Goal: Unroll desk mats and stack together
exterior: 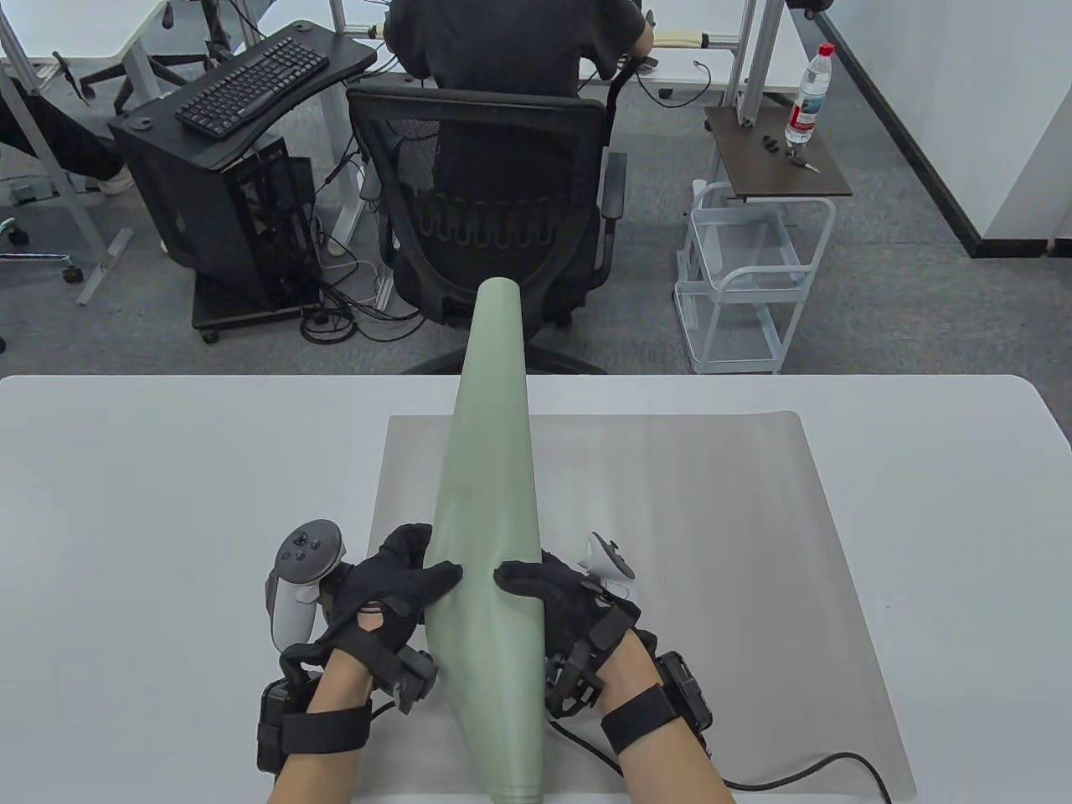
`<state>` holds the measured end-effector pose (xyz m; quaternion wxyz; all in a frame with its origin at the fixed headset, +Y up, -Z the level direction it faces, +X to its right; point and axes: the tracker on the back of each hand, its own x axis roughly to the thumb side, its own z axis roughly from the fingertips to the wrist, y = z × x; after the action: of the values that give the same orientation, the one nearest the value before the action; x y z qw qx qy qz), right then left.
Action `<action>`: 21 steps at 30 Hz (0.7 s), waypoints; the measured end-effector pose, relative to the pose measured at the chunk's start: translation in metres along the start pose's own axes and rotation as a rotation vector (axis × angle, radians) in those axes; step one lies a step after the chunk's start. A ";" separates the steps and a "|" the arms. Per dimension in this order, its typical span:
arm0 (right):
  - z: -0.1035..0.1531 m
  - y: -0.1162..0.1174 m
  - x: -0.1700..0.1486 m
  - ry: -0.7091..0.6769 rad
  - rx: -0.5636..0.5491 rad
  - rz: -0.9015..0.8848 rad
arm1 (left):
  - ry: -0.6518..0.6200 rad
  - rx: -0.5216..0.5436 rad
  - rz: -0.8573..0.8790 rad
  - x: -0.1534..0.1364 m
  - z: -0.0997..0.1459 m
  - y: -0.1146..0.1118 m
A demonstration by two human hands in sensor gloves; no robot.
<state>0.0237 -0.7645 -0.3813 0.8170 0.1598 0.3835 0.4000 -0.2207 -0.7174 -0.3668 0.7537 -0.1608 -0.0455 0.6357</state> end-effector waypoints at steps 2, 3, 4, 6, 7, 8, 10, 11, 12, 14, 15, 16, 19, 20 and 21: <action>0.000 0.003 0.003 -0.010 0.022 0.022 | -0.020 -0.025 0.053 -0.003 -0.001 0.004; 0.000 0.004 0.004 -0.014 0.036 0.007 | -0.029 -0.050 0.103 -0.004 -0.001 0.005; 0.000 0.004 0.004 -0.027 0.052 -0.008 | -0.037 -0.088 0.180 -0.006 -0.002 0.005; -0.001 0.007 0.006 -0.050 0.079 0.015 | -0.048 -0.073 0.234 -0.008 -0.002 0.007; -0.002 0.008 0.006 -0.063 0.100 0.026 | -0.056 -0.054 0.226 -0.008 -0.002 0.007; -0.002 0.009 0.006 -0.074 0.112 0.027 | -0.064 -0.051 0.225 -0.008 -0.002 0.008; -0.003 0.012 0.005 -0.098 0.167 0.000 | -0.079 -0.055 0.241 -0.007 -0.001 0.009; -0.004 0.013 0.005 -0.105 0.192 -0.017 | -0.085 -0.053 0.235 -0.006 -0.001 0.009; -0.003 0.013 0.005 -0.103 0.201 -0.037 | -0.090 -0.049 0.226 -0.005 0.000 0.010; -0.003 0.014 0.004 -0.100 0.192 -0.069 | -0.098 -0.039 0.224 -0.003 0.002 0.011; -0.004 0.014 0.003 -0.111 0.199 -0.074 | -0.101 -0.032 0.218 -0.002 0.003 0.012; -0.004 0.013 0.002 -0.124 0.218 -0.098 | -0.106 -0.024 0.209 -0.001 0.004 0.012; -0.003 0.011 0.005 -0.170 0.305 -0.155 | -0.117 -0.011 0.223 -0.002 0.006 0.017; -0.002 0.010 0.009 -0.177 0.295 -0.097 | -0.121 -0.003 0.225 -0.003 0.006 0.019; -0.002 0.009 0.011 -0.183 0.267 -0.023 | -0.122 -0.005 0.223 -0.003 0.007 0.019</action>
<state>0.0219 -0.7500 -0.3831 0.8244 0.2983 0.3592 0.3200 -0.2412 -0.7162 -0.3660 0.6738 -0.1279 -0.0747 0.7239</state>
